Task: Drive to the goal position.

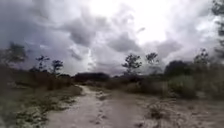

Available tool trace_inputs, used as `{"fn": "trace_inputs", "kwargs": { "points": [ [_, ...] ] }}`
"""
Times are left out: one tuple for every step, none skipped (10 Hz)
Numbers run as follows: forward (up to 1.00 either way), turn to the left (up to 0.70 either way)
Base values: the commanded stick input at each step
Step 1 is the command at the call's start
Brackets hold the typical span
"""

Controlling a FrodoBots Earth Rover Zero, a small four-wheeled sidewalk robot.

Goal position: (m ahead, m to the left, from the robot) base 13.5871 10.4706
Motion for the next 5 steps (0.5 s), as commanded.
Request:
{"fn": "trace_inputs", "kwargs": {
  "points": [
    [0.85,0.0],
    [0.85,0.0],
    [0.85,0.17],
    [0.85,0.34],
    [0.85,0.34]
  ]
}}
